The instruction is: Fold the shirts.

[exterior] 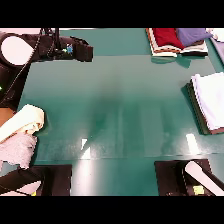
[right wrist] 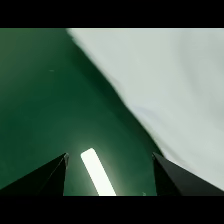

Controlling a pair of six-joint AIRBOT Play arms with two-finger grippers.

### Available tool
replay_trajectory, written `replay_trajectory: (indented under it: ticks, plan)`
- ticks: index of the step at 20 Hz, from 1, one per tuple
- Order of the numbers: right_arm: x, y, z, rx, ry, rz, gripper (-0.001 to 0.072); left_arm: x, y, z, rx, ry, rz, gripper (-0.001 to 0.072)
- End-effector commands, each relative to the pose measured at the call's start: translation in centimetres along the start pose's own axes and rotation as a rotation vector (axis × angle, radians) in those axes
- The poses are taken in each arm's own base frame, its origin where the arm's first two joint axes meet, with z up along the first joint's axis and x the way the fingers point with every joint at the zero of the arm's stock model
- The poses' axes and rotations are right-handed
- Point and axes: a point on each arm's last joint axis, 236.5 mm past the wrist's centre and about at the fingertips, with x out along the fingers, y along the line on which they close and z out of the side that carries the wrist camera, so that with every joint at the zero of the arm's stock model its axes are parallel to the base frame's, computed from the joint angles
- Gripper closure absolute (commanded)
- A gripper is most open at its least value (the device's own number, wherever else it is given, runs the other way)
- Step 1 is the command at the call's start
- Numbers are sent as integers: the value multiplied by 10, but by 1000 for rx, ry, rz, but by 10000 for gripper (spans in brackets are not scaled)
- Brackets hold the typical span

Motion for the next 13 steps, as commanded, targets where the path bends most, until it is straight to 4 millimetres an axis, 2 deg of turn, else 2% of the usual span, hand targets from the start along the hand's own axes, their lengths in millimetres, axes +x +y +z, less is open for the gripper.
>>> replay_trajectory:
  ticks: [1,4,5,7,8,10,13]
  plan:
    - [-14,120,0,-227,-35,228,130,0,0,1,1,-6,0,681]
    - [-18,203,-32,-394,-21,385,144,0,0,2,1,-7,0,681]
    - [-20,222,-45,-437,-8,427,244,0,0,2,1,-6,0,681]
    - [-26,256,-71,-537,11,503,600,0,0,2,1,-10,0,681]
    - [-30,268,-83,-576,25,534,693,0,0,2,1,-10,0,681]
    - [-35,283,-101,-616,50,572,693,0,0,3,1,-11,0,681]
    - [-38,290,-110,-635,65,592,693,0,0,3,1,-11,0,681]
